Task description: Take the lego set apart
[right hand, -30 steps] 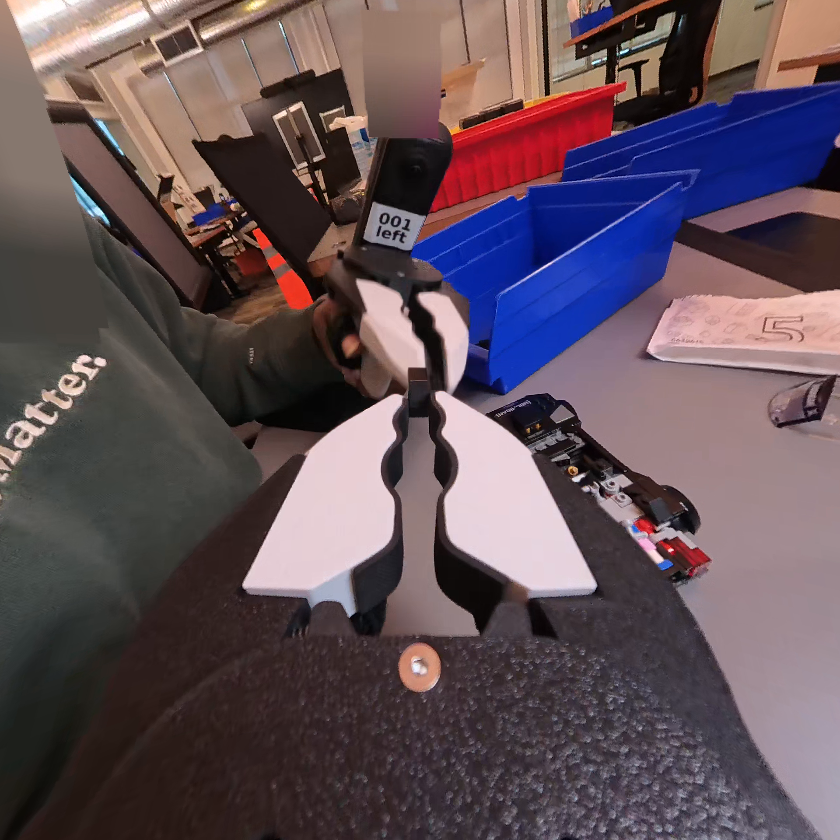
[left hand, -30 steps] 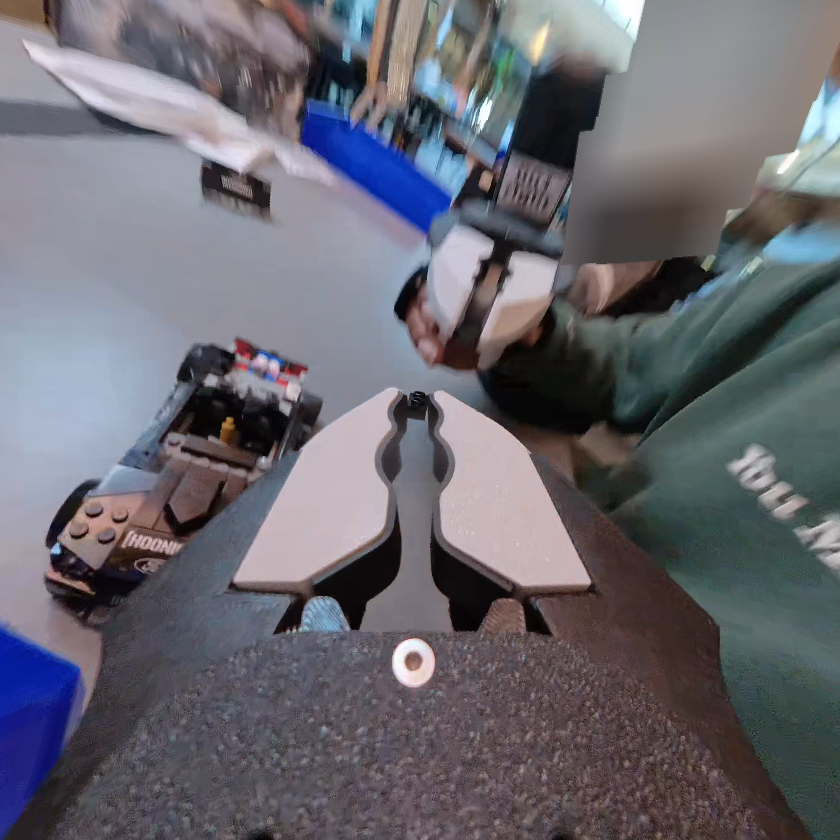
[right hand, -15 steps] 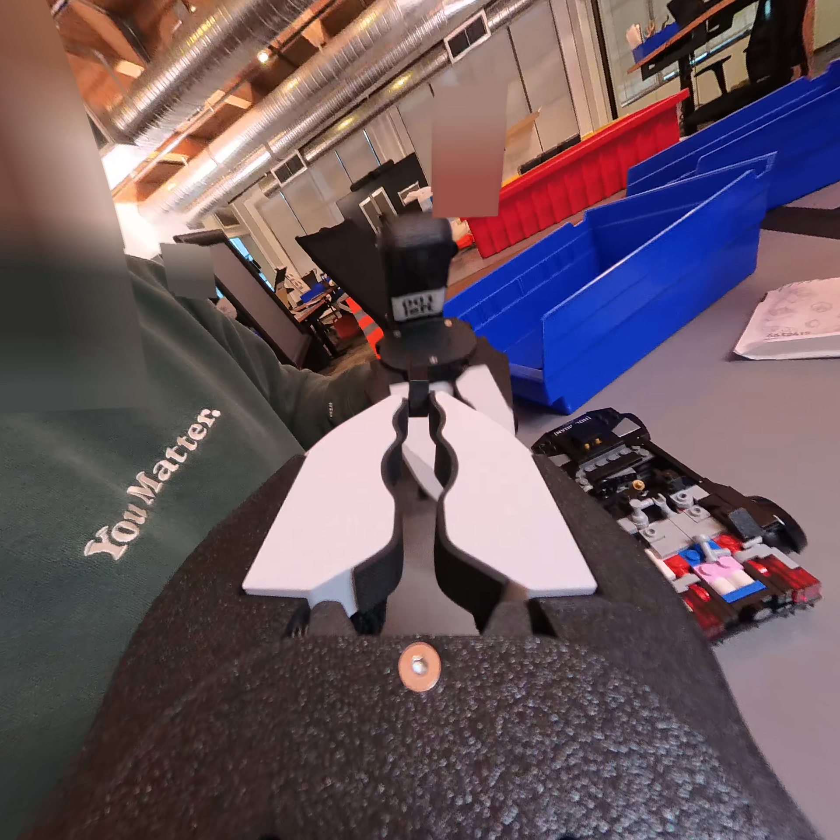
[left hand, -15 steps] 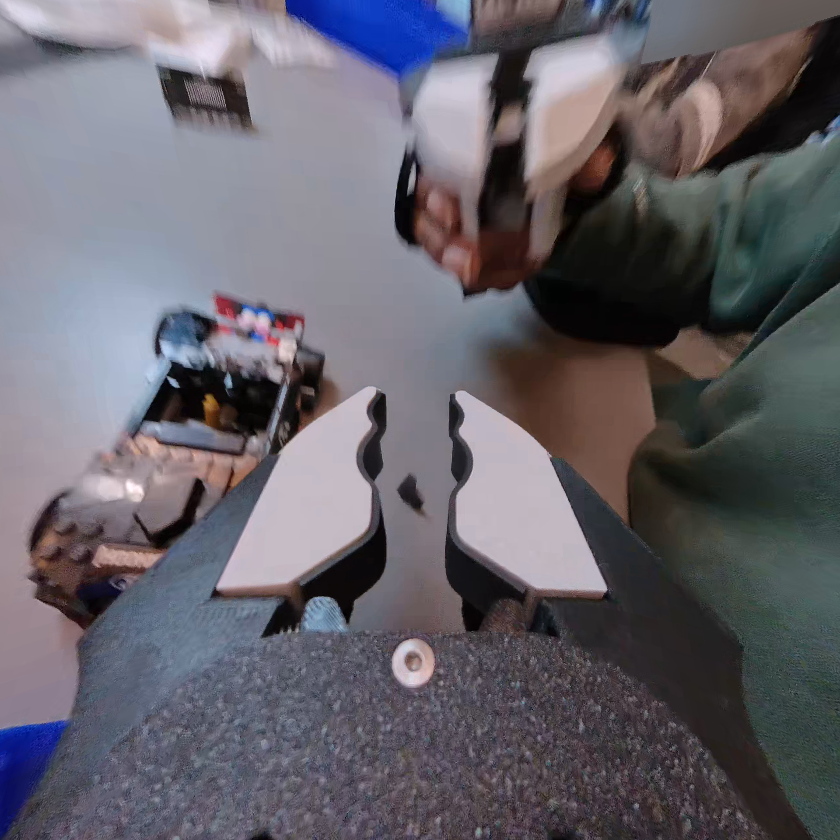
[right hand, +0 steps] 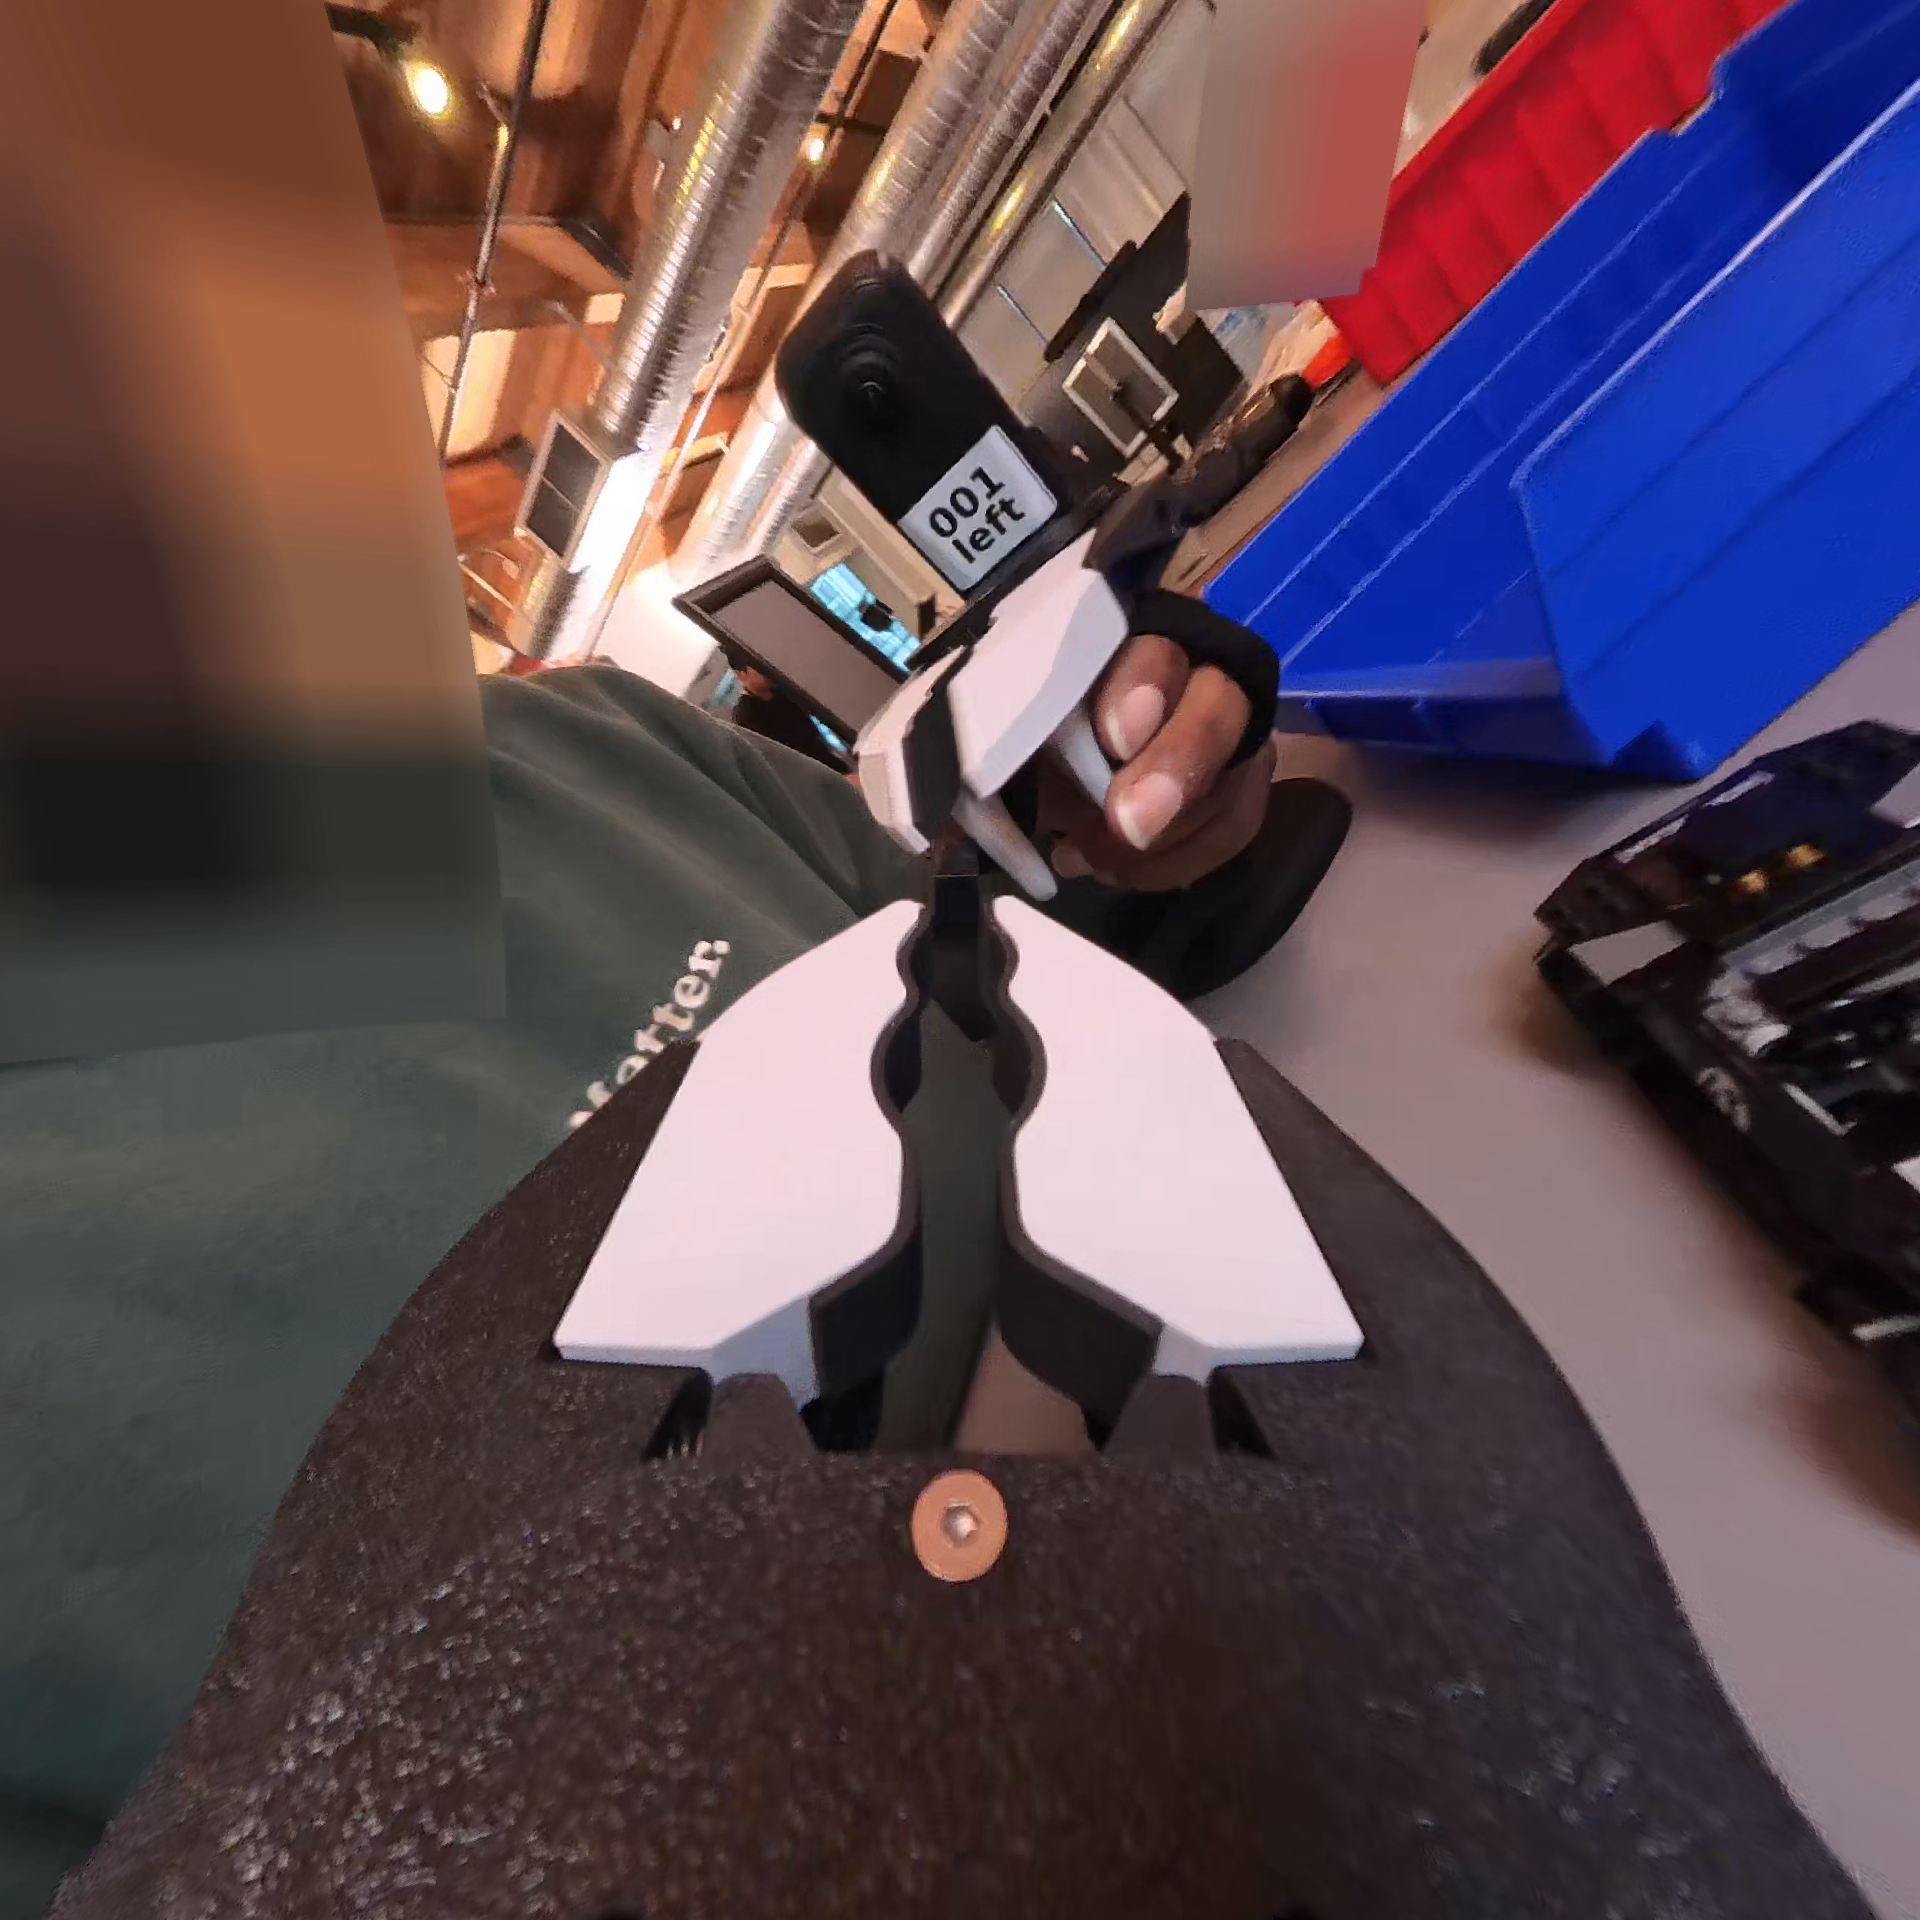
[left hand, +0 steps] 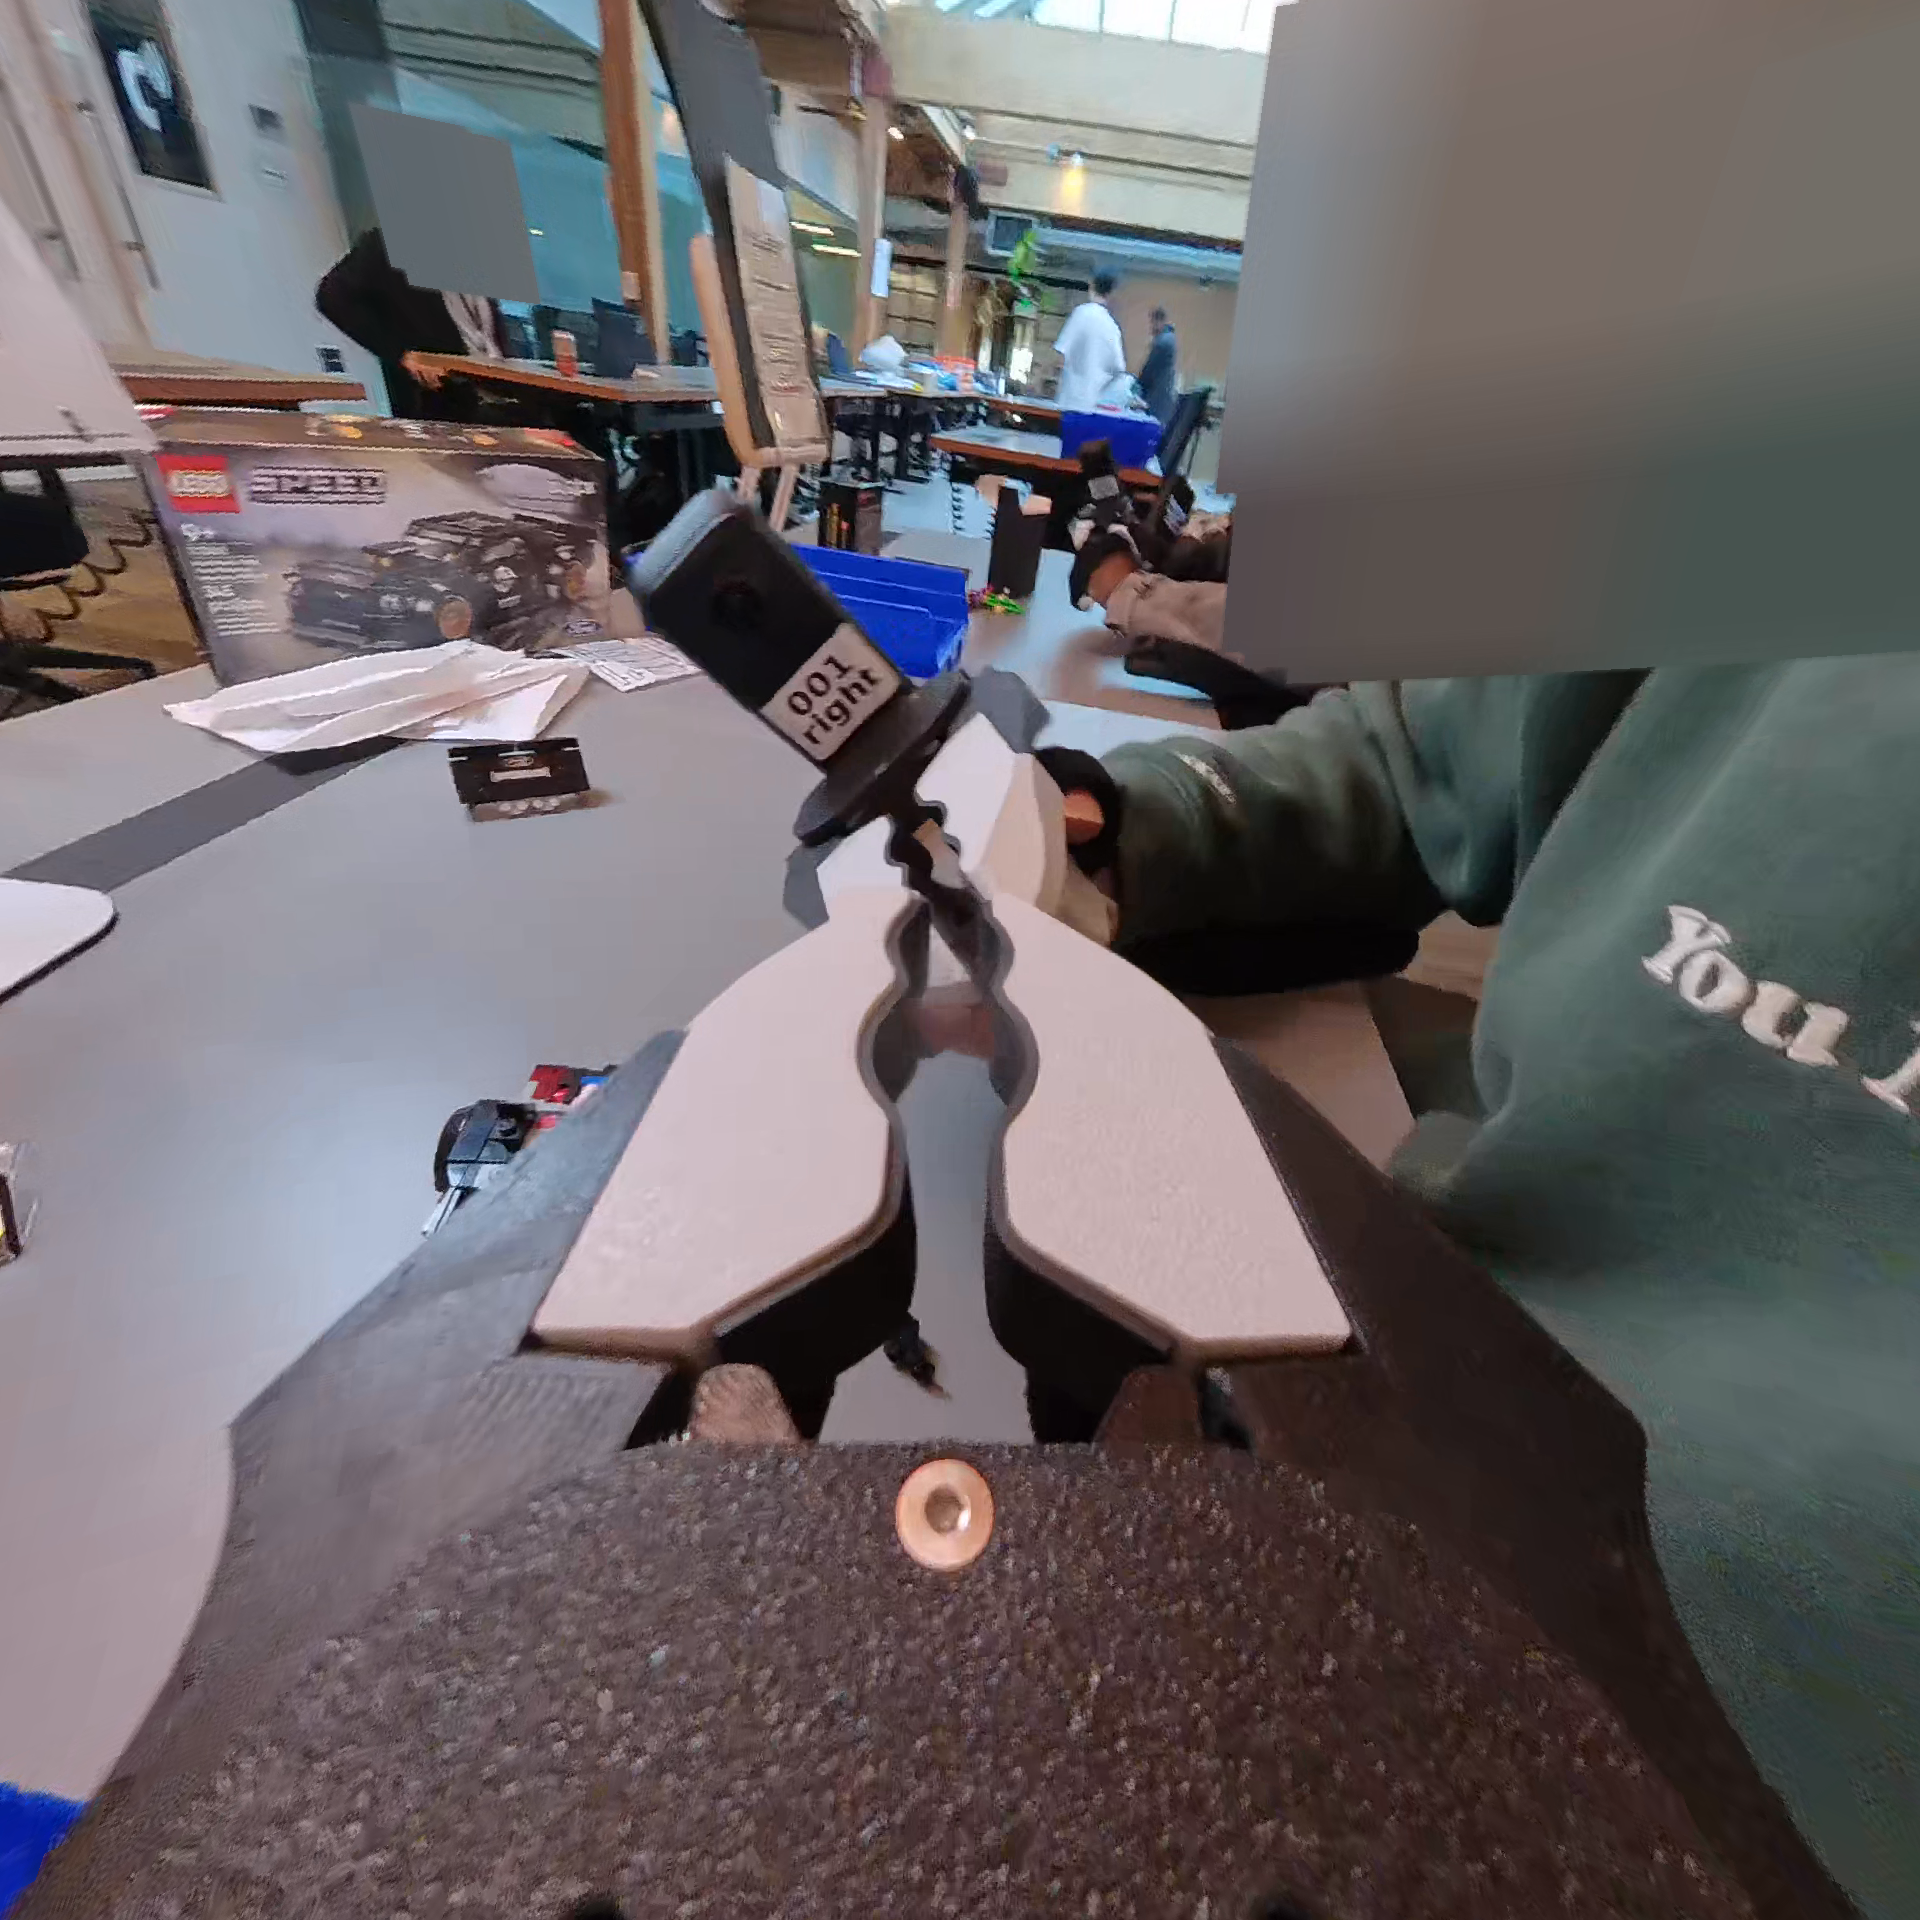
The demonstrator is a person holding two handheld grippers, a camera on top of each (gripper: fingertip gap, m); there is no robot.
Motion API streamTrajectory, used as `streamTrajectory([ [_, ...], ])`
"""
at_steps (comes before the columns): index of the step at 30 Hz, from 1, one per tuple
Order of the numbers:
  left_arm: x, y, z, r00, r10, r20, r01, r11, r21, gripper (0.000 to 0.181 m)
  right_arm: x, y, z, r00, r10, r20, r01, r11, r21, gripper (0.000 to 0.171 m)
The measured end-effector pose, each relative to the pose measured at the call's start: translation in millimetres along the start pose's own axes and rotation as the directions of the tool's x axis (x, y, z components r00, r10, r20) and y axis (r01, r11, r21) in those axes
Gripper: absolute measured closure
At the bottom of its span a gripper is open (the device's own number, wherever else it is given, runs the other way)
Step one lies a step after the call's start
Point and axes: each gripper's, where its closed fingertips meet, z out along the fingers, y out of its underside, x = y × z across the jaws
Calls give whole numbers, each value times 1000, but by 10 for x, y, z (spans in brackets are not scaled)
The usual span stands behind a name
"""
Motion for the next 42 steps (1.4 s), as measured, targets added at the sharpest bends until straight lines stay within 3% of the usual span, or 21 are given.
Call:
streamTrajectory([
  [4, 38, 41, -6, 998, 55, -11, -56, 997, -44, 170, -47, 5, -16, 986, 146, 79, -146, 989, -7, 163],
  [11, 170, 200, 42, 989, 120, -85, -131, 982, -138, 177, -73, 177, 17, 976, 199, 88, -189, 975, -113, 163],
  [15, 98, 241, 51, 994, 98, -42, -104, 981, -161, 177, -12, 168, -7, 979, 198, 49, -193, 976, -103, 163],
  [18, -155, 221, 58, 994, -43, 98, 55, 991, -125, 178, 127, -49, -101, 994, 78, -76, -77, 997, 16, 160],
  [20, -322, 220, 41, 969, -181, 166, 195, 978, -69, 178, 202, -209, -197, 963, -120, -241, 136, 989, 53, 158],
  [22, -411, 231, 34, 925, -337, 177, 344, 939, -12, 178, 217, -317, -259, 833, -370, -411, 399, 917, -18, 152],
  [25, -469, 257, 50, 839, -525, 143, 524, 850, 42, 178, 283, -319, -292, 447, -712, -542, 675, 666, -318, 149],
  [27, -465, 281, 71, 796, -594, 116, 593, 804, 46, 178, 347, -284, -287, 199, -830, -521, 714, 486, -503, 149],
  [30, -442, 332, 106, 764, -637, 99, 638, 770, 31, 178, 408, -238, -255, -25, -895, -445, 701, 302, -646, 151],
  [35, -436, 361, 115, 756, -647, 101, 649, 761, 19, 178, 451, -184, -244, -136, -920, -366, 668, 188, -720, 163],
  [42, -448, 430, 124, 748, -652, 123, 657, 754, 5, 178, 513, -139, -249, -218, -932, -289, 617, 98, -781, 162],
])
